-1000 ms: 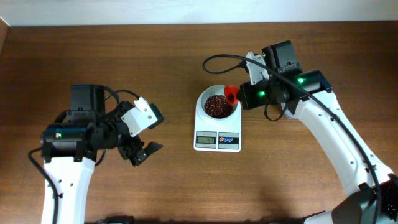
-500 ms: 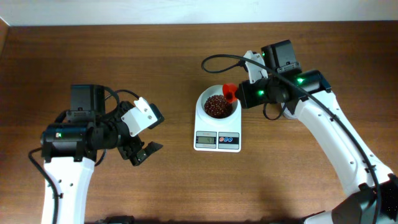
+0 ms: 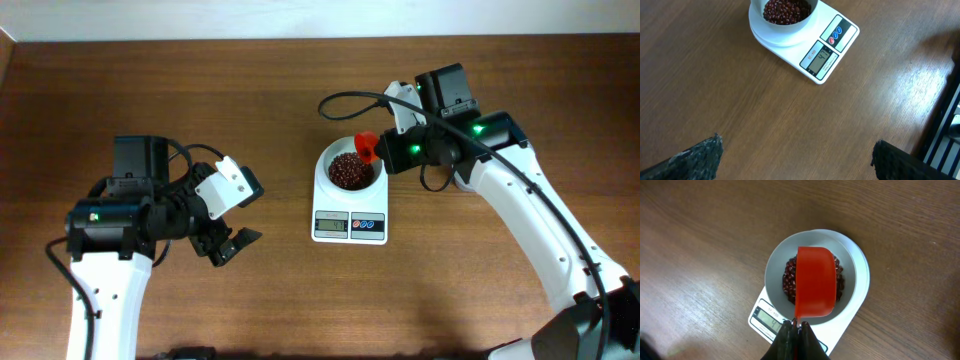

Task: Scoop and weigh 50g on scale
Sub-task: 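Hold the scoop over the bowl and trickle in small amounts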

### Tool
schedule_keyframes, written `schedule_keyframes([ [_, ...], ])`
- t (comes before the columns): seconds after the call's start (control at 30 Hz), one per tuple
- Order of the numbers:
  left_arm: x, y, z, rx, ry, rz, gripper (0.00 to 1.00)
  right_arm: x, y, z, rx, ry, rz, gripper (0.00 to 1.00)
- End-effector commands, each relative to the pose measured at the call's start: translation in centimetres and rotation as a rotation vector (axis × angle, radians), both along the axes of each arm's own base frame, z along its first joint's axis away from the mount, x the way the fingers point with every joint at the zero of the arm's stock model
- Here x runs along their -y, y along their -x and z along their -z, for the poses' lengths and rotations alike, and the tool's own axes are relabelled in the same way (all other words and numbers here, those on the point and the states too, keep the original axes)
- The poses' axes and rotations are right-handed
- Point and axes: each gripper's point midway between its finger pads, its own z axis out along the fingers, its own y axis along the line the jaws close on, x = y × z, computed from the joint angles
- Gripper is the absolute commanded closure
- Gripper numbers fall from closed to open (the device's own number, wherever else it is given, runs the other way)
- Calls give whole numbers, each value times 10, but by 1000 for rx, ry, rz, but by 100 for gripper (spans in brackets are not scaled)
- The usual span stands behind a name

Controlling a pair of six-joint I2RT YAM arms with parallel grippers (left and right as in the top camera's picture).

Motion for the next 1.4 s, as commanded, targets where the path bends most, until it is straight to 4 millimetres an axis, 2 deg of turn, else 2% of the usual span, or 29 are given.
schedule_keyframes([
  [0.0, 3, 0, -6, 10, 23, -2, 1, -3, -4, -5, 16, 3, 7, 96],
  [0.13, 3, 0, -6, 10, 23, -2, 1, -4, -3, -5, 14, -4, 2, 96],
  [0.17, 3, 0, -6, 10, 23, -2, 1, -11, 0, -10, 9, -47, -25, 96],
  [0.2, 3, 0, -6, 10, 23, -2, 1, -27, 5, -22, 29, -127, -117, 96],
  [0.23, 3, 0, -6, 10, 23, -2, 1, -27, 3, -23, 65, -109, -153, 96],
  [0.3, 3, 0, -6, 10, 23, -2, 1, 5, -5, 6, 6, 65, 7, 96],
  [0.33, 3, 0, -6, 10, 23, -2, 1, 6, -2, 11, -21, 69, 11, 96],
  [0.53, 3, 0, -6, 10, 23, -2, 1, -1, -6, 7, -4, 38, -3, 96],
  [0.57, 3, 0, -6, 10, 23, -2, 1, -5, -4, 5, -9, 13, -17, 96],
  [0.6, 3, 0, -6, 10, 23, -2, 1, -26, 1, -12, 9, -97, -119, 96],
  [0.63, 3, 0, -6, 10, 23, -2, 1, -27, -2, -16, 42, -95, -142, 96],
  [0.7, 3, 0, -6, 10, 23, -2, 1, 2, -11, 7, 26, 96, -3, 96],
  [0.73, 3, 0, -6, 10, 23, -2, 1, 5, -8, 12, 11, 122, 0, 96],
  [0.8, 3, 0, -6, 10, 23, -2, 1, -2, -6, 11, 12, 114, -17, 96],
  [1.37, 3, 0, -6, 10, 23, -2, 1, -3, -6, 10, 15, 111, -18, 96],
])
